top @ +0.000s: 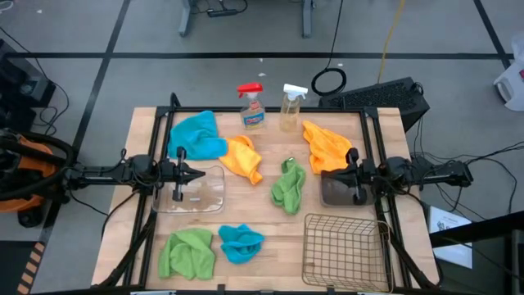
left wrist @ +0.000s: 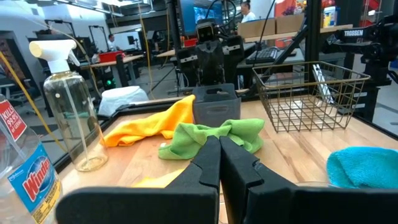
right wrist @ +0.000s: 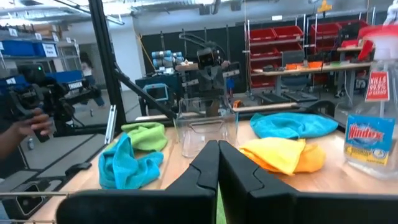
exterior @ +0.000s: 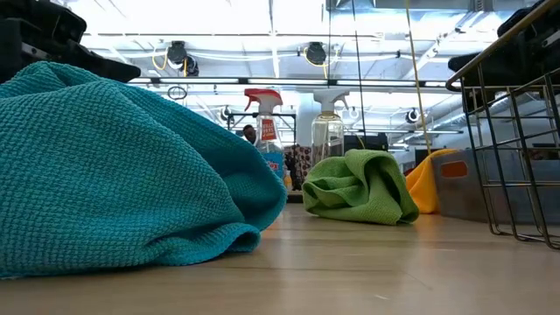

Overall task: Sort microfiber towel by color & place in baskets
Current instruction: Put the right green microfiber cloth into the transparent bin

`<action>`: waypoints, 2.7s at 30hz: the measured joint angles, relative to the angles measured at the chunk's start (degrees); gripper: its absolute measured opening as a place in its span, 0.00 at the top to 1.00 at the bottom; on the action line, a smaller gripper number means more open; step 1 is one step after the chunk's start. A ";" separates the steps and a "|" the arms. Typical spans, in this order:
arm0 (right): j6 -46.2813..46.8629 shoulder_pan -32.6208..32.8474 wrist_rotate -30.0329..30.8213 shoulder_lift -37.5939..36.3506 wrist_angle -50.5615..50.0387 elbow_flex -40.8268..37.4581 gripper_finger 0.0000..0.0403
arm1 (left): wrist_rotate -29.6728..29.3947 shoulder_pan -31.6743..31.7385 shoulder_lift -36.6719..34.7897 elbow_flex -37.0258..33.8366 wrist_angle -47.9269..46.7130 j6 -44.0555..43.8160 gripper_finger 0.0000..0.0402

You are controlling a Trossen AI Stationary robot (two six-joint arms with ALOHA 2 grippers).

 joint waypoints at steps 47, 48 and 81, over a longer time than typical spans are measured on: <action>4.13 0.00 0.11 45.99 -20.04 52.07 1.00 | -0.28 0.00 0.01 -0.02 -0.17 -3.25 0.99; 4.28 0.00 0.11 46.54 -20.36 52.07 1.00 | -0.28 0.00 0.00 -0.02 -0.17 -3.25 0.99; 1.34 0.00 4.57 65.22 -19.61 52.07 1.00 | -3.78 0.00 0.45 18.30 -12.71 -10.32 0.99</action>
